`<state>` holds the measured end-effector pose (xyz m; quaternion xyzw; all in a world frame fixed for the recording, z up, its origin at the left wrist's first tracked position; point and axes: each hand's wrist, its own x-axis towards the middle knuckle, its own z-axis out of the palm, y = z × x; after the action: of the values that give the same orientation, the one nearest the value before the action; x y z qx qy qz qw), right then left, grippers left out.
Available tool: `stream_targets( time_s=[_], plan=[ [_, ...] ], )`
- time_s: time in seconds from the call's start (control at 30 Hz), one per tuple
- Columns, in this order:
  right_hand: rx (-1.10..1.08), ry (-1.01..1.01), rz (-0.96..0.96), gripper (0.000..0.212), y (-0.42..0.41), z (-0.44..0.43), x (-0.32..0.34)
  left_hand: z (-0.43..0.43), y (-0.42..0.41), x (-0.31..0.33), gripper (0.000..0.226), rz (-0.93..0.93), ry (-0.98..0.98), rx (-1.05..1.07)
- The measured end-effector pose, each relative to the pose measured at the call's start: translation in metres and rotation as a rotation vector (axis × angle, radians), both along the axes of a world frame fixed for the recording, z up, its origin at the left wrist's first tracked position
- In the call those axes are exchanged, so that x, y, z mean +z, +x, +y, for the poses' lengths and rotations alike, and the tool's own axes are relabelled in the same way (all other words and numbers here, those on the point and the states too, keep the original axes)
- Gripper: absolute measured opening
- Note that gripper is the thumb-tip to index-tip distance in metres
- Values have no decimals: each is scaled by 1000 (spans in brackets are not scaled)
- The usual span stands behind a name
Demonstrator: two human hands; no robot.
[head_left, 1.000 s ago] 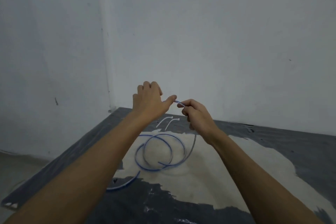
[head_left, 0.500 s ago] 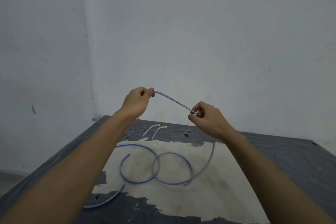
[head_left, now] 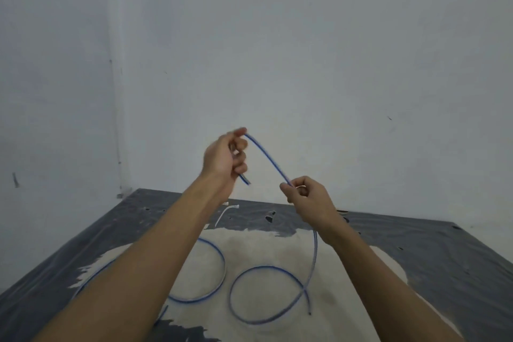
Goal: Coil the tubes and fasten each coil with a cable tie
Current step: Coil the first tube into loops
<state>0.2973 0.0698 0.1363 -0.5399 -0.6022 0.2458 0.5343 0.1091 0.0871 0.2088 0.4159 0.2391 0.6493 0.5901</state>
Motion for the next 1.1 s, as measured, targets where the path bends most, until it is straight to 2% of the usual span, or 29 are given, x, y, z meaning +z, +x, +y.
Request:
stream_targets(
  time_s=[0.13, 0.27, 0.33, 0.47, 0.6, 0.67, 0.73, 0.83, 1.0, 1.1],
  plan=[
    [38, -107, 54, 20, 34, -7, -17, 18, -33, 17, 23, -180, -70, 191],
    [31, -140, 44, 16, 58, -13, -19, 25, -46, 18, 25, -155, -43, 298],
    [73, -159, -58, 17, 54, -13, -13, 21, -32, 12, 24, 40, 1, 293],
    [276, -218, -319, 31, 26, -17, 9, 11, 7, -19, 25, 634, 217, 201],
    [405, -296, -344, 44, 14, -19, 17, 9, 23, -58, 21, 1371, 466, 130],
    [411, -321, -319, 37, 17, -20, 15, 7, 23, -69, 26, 1525, 480, 76],
    [421, -314, -322, 25, 18, -24, 13, 6, 23, -78, 28, 1530, 437, -7],
    [411, -245, -427, 30, 19, -23, 8, 4, 23, -84, 27, 1521, 390, -92],
    [322, -110, -573, 17, 24, -13, 8, 0, 23, -85, 36, 1409, 272, -215],
    [329, -90, -651, 17, 23, -14, 19, 0, 23, -81, 38, 1293, 238, -268]
  ],
)
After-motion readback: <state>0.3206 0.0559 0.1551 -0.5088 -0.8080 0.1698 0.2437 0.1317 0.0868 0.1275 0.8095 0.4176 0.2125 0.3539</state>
